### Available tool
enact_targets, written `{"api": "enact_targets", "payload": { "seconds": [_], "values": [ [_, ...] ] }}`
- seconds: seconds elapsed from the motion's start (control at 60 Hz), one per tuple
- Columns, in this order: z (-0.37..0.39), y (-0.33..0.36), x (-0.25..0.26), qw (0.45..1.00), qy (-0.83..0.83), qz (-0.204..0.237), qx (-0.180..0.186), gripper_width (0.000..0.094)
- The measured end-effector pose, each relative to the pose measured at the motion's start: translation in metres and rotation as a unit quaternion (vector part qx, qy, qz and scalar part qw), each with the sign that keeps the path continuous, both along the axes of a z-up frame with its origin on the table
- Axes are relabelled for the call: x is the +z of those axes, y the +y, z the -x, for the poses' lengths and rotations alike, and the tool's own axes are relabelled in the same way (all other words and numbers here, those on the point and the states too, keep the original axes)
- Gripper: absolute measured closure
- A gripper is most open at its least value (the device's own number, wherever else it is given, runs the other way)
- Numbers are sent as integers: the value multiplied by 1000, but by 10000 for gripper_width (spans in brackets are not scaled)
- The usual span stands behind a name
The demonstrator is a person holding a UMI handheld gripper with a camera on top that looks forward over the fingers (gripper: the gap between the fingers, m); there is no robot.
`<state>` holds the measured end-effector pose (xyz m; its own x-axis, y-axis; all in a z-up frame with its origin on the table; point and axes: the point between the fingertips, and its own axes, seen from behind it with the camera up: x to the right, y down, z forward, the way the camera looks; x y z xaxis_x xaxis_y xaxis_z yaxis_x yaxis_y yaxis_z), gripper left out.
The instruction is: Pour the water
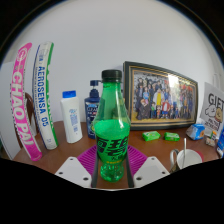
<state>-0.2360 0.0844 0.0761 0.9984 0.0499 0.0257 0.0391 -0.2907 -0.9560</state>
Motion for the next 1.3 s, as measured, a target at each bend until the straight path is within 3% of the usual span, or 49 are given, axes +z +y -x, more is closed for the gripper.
{"api": "enact_targets", "payload": {
  "seconds": [0.117,0.25,0.4,0.533,0.683,1.0,1.183,1.3],
  "values": [
    [-1,-2,3,1000,1,-10,-1,598],
    [6,-8,24,999,27,-18,5,597],
    [25,-25,80,977,209,-18,25,598],
    [30,-44,128,902,429,-3,35,598],
    [14,-56,152,785,619,10,20,598],
    [-23,-61,129,549,835,33,-22,597],
    [-30,-63,116,508,860,38,-40,598],
    [-28,-64,114,519,853,47,-39,597]
  ]
}}
